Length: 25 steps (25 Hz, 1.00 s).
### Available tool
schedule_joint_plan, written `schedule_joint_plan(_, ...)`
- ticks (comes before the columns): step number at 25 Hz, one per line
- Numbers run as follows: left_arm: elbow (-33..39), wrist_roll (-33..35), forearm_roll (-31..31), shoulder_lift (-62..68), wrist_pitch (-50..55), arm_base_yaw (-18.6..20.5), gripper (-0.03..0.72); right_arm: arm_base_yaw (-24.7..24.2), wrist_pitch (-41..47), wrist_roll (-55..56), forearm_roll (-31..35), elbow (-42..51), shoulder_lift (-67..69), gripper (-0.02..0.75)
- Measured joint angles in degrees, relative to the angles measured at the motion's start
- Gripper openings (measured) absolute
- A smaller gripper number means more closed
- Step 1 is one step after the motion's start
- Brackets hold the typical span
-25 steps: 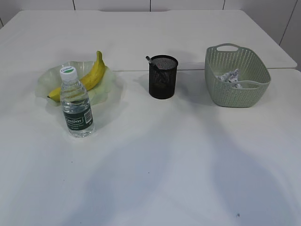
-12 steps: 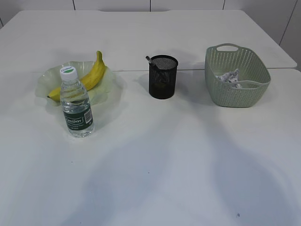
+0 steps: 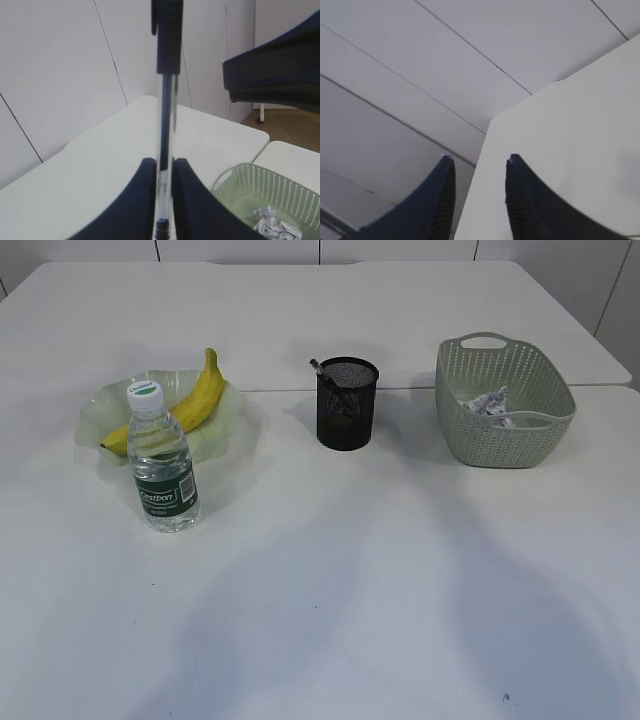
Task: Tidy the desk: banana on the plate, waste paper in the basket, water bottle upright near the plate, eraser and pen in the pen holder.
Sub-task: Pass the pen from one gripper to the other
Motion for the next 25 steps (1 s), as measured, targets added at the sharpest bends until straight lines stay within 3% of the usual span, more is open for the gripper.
schedule_joint_plan(4, 0.0, 0.0, -0.5, 0.0, 0.0, 0.0, 0.044, 0.0, 6.3, -13.4, 5.4, 0.0, 0.0, 0.268)
schedule_joint_plan(11, 0.0, 0.0, -0.5, 0.0, 0.4, 0.1, 0.044, 0.0, 11.6, -26.3, 8.5, 0.0, 0.0, 0.272)
schedule_joint_plan(25, 0.0, 0.0, -1.2, 0.0, 2.6, 2.2, 0.044, -0.5, 13.1, -36.8, 19.5, -2.0, 0.0, 0.275)
